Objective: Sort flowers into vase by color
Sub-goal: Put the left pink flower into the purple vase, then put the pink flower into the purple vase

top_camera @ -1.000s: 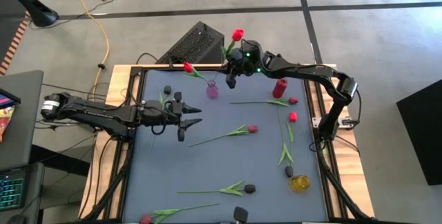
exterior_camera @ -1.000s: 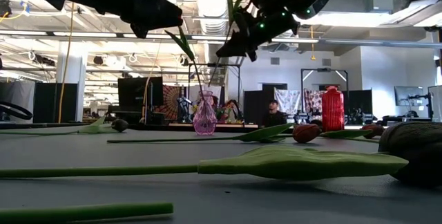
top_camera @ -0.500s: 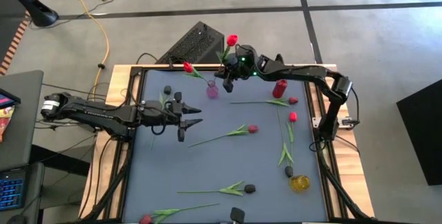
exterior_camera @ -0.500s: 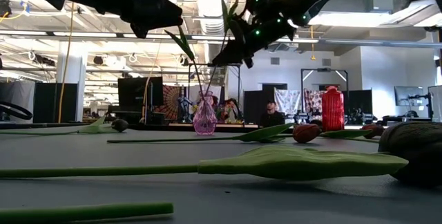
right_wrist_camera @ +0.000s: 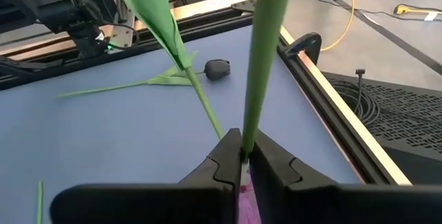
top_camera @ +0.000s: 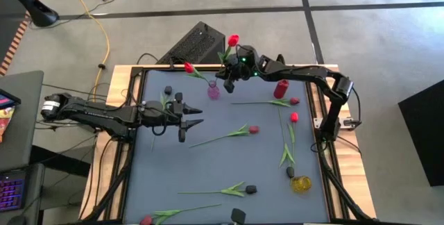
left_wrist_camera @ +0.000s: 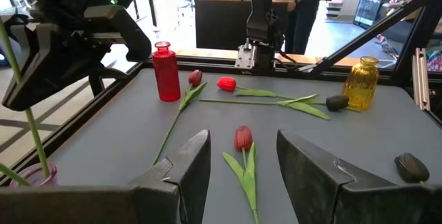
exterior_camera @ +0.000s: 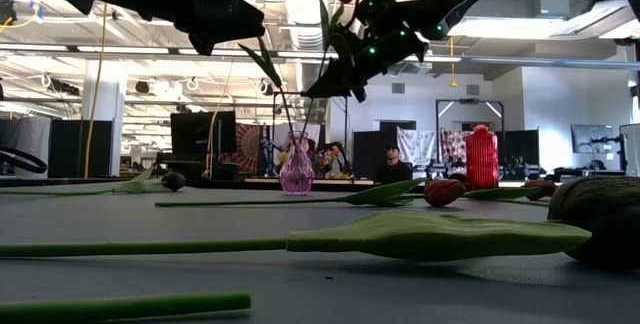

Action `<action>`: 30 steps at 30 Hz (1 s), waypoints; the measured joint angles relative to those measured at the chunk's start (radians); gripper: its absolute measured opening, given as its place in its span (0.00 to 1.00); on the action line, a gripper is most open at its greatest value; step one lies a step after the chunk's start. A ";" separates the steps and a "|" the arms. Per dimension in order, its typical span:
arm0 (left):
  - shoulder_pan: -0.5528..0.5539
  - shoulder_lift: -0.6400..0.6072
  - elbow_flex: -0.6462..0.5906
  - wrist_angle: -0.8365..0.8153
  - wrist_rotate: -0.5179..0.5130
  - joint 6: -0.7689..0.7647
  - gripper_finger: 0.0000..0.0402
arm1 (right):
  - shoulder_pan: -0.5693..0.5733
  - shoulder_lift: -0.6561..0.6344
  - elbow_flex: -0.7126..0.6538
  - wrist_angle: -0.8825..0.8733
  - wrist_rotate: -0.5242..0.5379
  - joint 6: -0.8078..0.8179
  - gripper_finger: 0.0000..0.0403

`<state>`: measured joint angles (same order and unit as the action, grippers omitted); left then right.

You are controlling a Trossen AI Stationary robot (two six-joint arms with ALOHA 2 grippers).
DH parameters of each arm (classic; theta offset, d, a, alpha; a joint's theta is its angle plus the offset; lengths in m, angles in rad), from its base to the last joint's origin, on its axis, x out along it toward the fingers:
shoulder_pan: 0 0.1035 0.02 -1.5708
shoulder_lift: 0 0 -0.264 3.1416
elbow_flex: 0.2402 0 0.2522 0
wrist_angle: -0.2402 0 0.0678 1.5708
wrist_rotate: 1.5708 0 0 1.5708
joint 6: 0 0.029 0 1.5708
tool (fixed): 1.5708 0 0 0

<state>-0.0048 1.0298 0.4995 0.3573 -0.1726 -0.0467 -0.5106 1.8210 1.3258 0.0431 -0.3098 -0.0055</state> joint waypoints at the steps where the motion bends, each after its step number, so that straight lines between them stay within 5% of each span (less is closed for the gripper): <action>1: 0.000 0.000 0.000 0.000 0.000 0.000 0.39 | 0.000 0.000 0.000 -0.002 -0.002 0.000 0.16; 9: 0.000 0.000 0.000 0.000 0.000 0.000 0.39 | 0.000 -0.002 0.002 -0.054 -0.003 -0.003 0.27; 20: 0.000 0.000 0.000 0.000 0.000 0.000 0.39 | 0.000 -0.002 0.166 -0.450 -0.004 -0.044 0.54; 30: 0.000 0.000 0.000 -0.035 0.063 -0.017 0.39 | 0.021 -0.027 0.240 -0.814 -0.004 -0.051 0.54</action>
<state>-0.0051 1.0294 0.4997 0.3225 -0.1100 -0.0637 -0.4896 1.7943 1.5654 -0.7713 -0.3134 -0.0570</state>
